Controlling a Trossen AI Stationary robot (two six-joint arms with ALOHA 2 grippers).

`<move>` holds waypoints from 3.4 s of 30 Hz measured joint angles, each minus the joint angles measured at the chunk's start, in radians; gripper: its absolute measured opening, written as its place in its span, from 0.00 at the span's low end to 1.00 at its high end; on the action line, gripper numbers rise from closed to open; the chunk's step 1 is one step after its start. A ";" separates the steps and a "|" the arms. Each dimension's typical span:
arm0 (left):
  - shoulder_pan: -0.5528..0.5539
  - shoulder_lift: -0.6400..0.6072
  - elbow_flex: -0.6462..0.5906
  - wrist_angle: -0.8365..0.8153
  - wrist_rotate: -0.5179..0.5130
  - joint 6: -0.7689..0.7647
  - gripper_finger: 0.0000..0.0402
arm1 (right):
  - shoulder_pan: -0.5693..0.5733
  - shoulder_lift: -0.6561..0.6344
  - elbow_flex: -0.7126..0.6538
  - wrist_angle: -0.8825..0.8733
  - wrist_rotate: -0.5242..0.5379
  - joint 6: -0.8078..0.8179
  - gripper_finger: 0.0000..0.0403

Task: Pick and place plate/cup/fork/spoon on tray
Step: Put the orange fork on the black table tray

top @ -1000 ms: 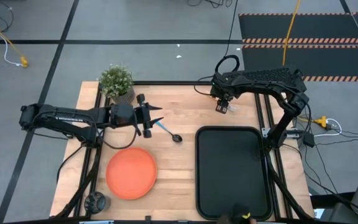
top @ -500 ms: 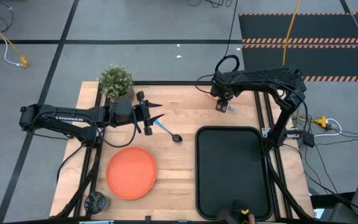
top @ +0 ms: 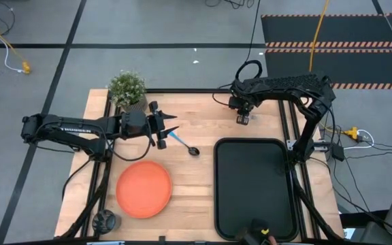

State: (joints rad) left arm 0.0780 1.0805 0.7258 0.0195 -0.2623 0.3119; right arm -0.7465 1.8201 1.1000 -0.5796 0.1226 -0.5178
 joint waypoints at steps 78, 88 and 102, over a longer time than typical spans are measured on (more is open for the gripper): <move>0.059 0.000 0.000 -0.136 -0.018 -0.047 0.46 | 0.670 -0.519 -0.449 -0.112 -0.128 0.454 0.03; 0.059 0.000 0.000 -0.135 -0.018 -0.047 0.46 | 0.670 -0.519 -0.449 -0.111 -0.127 0.453 0.06; 0.059 0.000 0.000 -0.135 -0.018 -0.047 0.46 | 0.670 -0.519 -0.449 -0.111 -0.126 0.453 0.28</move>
State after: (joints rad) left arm 0.1371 1.0805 0.7258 -0.1158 -0.2798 0.2649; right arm -0.0765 1.3010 0.6514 -0.6910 -0.0036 -0.0645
